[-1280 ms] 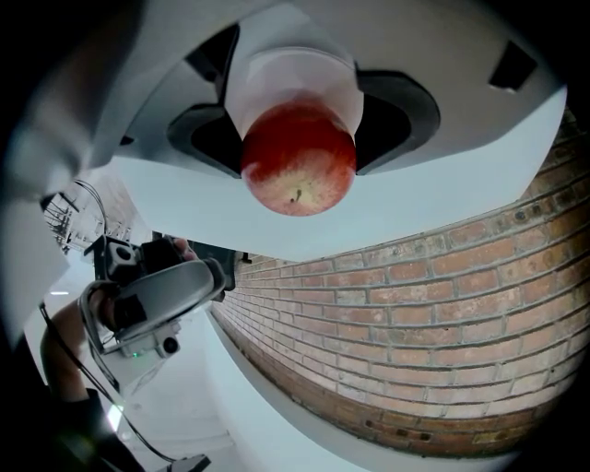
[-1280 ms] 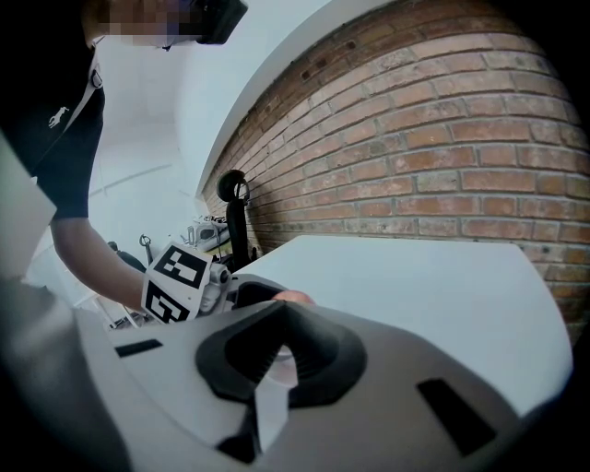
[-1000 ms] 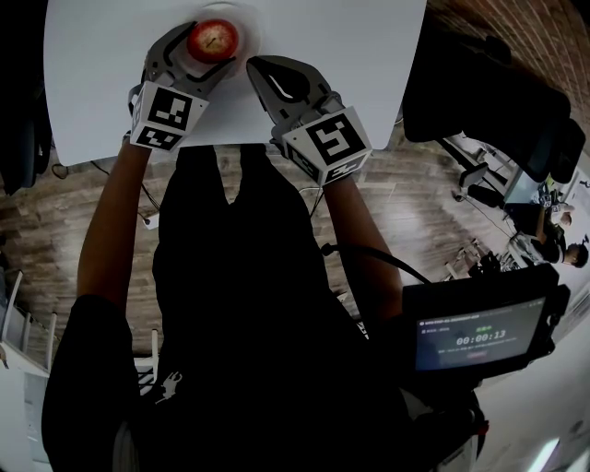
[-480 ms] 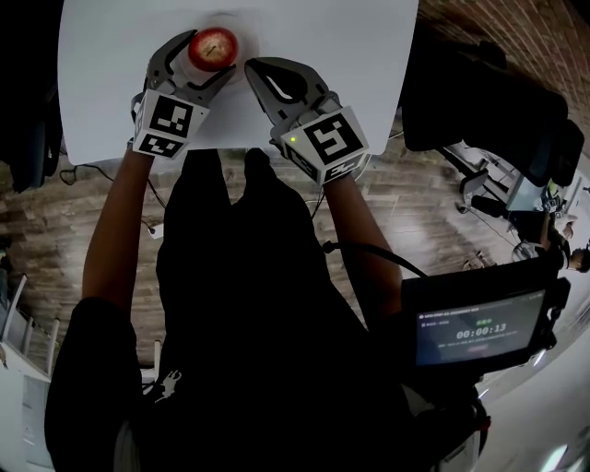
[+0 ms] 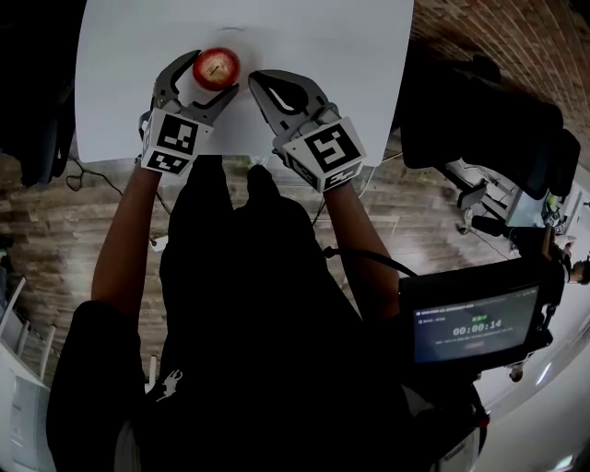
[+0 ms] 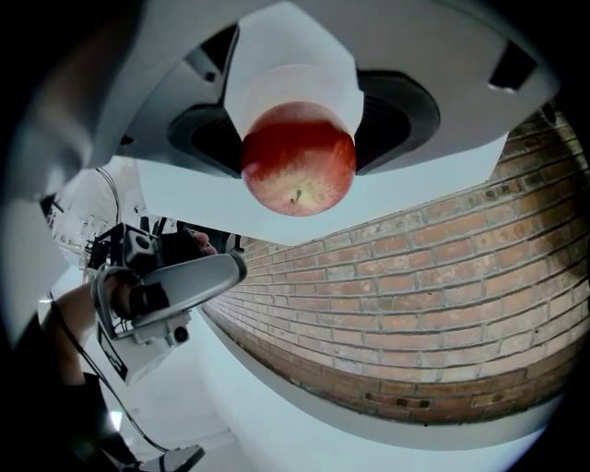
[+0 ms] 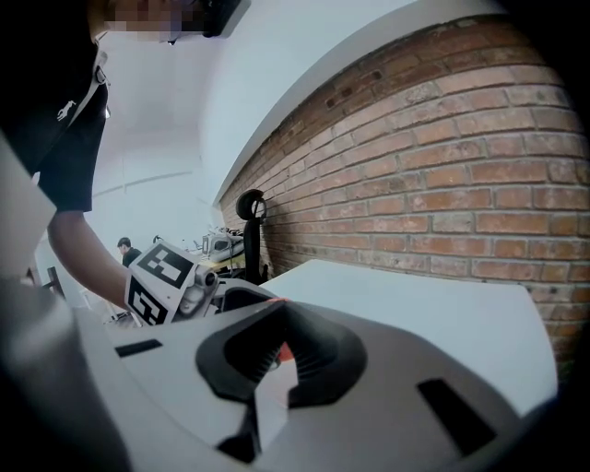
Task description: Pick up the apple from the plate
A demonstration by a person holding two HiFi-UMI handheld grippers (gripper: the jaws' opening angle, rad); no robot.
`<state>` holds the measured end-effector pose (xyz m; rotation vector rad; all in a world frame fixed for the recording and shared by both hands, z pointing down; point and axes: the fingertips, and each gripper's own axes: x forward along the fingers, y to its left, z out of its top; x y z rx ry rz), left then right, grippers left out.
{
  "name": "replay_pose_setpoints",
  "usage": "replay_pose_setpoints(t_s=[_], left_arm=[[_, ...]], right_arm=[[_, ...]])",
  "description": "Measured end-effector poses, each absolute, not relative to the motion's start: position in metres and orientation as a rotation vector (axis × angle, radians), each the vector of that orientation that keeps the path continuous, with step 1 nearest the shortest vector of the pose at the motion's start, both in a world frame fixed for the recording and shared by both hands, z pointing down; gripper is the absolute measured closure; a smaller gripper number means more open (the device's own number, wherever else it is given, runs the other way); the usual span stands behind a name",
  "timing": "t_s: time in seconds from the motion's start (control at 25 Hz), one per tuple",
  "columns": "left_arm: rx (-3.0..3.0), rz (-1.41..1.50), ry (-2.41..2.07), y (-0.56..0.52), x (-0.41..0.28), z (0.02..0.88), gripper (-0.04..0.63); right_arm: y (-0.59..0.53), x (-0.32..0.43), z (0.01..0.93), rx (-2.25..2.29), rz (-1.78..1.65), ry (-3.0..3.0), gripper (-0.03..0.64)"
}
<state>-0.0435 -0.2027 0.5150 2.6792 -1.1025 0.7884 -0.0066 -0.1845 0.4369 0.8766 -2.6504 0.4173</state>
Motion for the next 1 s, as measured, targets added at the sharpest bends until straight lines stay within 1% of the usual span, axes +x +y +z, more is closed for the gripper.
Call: replay_pose_setpoints(t_s=[1.0], left_arm=[[2.67, 0.751, -1.243, -0.179, -0.048, 0.458, 0.216]], right_arm=[[-0.167, -0.004, 0.389, 0.879, 0.332, -2.735, 0.612]])
